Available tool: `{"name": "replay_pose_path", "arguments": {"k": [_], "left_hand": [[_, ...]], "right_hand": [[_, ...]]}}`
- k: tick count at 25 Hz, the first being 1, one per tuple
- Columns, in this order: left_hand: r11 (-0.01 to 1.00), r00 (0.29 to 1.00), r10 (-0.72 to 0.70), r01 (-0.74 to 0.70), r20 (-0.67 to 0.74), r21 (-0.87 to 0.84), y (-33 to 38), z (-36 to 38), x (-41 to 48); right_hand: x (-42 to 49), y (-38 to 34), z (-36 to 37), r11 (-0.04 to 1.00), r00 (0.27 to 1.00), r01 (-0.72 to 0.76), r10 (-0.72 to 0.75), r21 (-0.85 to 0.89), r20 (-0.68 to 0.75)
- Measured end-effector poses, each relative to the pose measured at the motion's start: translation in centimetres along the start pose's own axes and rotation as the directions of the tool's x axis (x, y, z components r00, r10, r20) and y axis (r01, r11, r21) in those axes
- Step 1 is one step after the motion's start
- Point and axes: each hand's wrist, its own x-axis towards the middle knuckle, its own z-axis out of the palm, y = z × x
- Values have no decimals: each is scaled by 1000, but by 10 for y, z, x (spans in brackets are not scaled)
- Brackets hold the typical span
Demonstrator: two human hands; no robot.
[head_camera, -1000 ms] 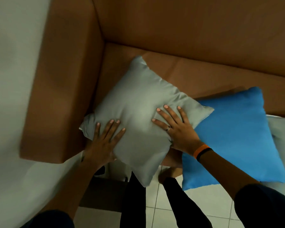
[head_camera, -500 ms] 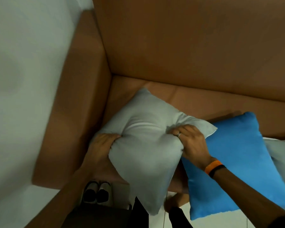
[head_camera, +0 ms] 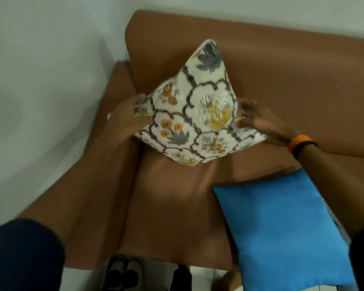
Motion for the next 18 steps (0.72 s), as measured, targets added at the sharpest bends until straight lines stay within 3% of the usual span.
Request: {"name": "replay_pose_path", "arguments": {"k": [2,6,9,12,15,18], "left_hand": [[997,997,25,-30,78,72,-11,6,15],[954,992,121,-105,-42,280,-25,34,21],[893,959,260,-193,-114,407,-29,45,-1],[804,881,448,-322,-155,499,-20,67,-32],[746,845,533,-440,-52,500,-11,113,-79],[662,819,537,-557,201,502,-8,184,-141]], "right_hand": [[20,9,14,999,999,-39,39,14,-19],[27,24,37,995,985,-31,47,97,-166],[18,33,43,997,969,35,-51,-72,-243],[-11,42,43,971,961,98,-149,-220,-231],[-72,69,41,949,964,101,-167,-297,-206],[-167,137,50,900,976,87,-163,-427,-144]]}}
